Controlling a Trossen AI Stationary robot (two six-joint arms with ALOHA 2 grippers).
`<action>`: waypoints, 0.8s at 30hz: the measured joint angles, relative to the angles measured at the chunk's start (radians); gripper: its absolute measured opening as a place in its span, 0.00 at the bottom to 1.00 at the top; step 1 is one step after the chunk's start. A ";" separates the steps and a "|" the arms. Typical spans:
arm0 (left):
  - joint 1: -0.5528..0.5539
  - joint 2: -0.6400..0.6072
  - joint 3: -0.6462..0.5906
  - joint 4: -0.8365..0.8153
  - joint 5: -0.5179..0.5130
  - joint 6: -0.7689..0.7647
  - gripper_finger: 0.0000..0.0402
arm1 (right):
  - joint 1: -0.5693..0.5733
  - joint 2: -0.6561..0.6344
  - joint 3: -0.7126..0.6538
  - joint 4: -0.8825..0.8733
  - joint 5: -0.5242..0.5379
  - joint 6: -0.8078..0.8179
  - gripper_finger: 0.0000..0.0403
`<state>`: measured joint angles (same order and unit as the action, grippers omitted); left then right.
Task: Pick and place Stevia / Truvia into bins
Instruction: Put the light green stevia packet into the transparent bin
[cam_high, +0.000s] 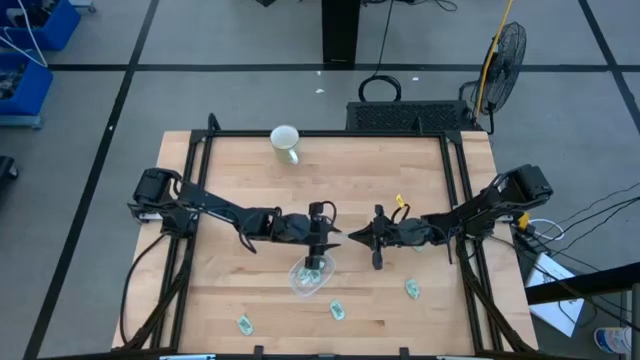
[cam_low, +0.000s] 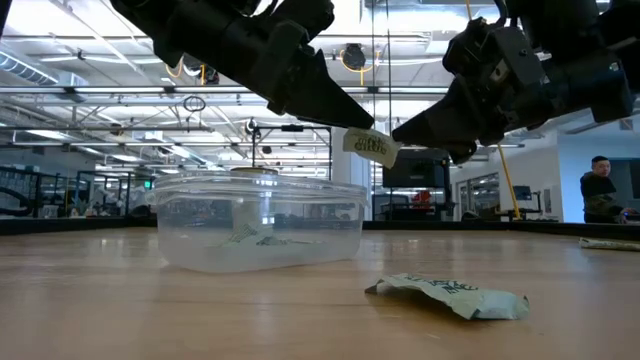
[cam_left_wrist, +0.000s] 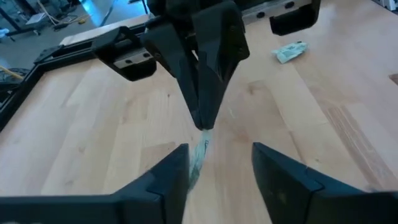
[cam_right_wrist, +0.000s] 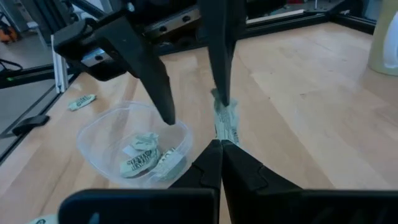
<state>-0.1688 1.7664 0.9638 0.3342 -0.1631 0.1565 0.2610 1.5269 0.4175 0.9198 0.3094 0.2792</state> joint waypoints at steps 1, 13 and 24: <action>0.000 0.000 0.000 -0.001 0.000 0.000 0.40 | 0.000 0.000 0.000 0.003 0.000 0.000 0.00; 0.019 0.000 0.000 -0.001 -0.003 -0.016 0.02 | 0.000 0.000 0.000 0.032 -0.025 -0.003 0.00; 0.016 0.000 0.000 -0.021 -0.002 -0.037 0.02 | 0.002 0.000 0.000 0.032 0.011 -0.004 0.07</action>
<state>-0.1526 1.7664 0.9642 0.3129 -0.1650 0.1196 0.2630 1.5269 0.4175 0.9520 0.3204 0.2756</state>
